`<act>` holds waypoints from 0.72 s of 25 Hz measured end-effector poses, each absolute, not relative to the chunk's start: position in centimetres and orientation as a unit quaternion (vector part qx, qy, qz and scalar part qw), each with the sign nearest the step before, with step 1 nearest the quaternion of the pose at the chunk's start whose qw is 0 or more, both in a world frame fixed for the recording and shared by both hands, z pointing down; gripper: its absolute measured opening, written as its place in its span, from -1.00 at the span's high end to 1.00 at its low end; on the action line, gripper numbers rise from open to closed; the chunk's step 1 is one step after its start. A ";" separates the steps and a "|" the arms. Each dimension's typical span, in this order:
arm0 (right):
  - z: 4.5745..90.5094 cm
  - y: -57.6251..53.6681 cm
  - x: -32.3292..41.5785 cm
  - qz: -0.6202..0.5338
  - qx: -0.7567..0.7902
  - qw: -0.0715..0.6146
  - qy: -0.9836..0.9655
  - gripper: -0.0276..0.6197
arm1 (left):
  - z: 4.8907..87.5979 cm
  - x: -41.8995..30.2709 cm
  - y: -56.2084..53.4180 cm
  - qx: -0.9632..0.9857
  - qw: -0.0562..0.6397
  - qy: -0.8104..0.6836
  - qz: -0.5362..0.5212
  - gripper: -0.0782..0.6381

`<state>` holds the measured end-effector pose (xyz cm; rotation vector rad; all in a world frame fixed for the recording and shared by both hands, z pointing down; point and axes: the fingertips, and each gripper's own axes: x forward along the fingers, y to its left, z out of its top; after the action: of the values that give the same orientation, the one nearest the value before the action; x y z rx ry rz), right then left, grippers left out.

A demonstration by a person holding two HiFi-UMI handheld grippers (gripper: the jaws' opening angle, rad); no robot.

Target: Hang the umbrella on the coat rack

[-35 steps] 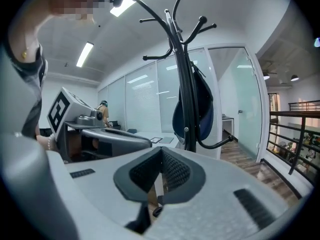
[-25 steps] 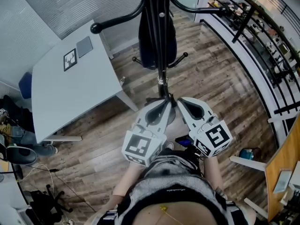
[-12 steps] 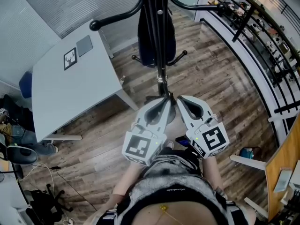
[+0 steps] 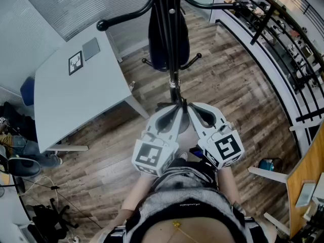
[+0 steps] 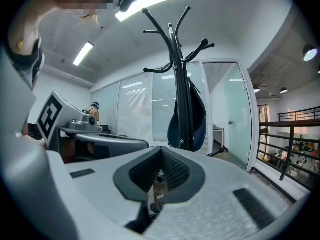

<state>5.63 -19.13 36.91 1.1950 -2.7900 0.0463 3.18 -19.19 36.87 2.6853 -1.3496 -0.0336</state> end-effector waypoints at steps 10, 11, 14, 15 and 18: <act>37.6 -19.3 5.3 0.016 0.391 0.065 -0.918 0.92 | 37.5 2.8 -19.3 0.888 0.074 -0.453 -0.007 0.75; 37.6 -19.3 5.3 0.017 0.391 0.065 -0.918 0.92 | 37.5 2.8 -19.3 0.889 0.075 -0.453 -0.006 0.75; 37.5 -19.2 5.3 0.019 0.391 0.065 -0.918 0.92 | 37.5 2.8 -19.1 0.889 0.074 -0.451 -0.005 0.75; 37.5 -19.2 5.3 0.018 0.391 0.065 -0.918 0.92 | 37.4 2.8 -19.1 0.890 0.074 -0.451 -0.004 0.75; 37.6 -19.3 5.3 0.017 0.390 0.067 -0.918 0.92 | 37.5 2.9 -19.2 0.890 0.073 -0.450 -0.002 0.75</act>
<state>5.26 -19.30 37.57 1.1767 -2.7672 0.0514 2.86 -19.23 37.50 2.6733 -1.3505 -0.0074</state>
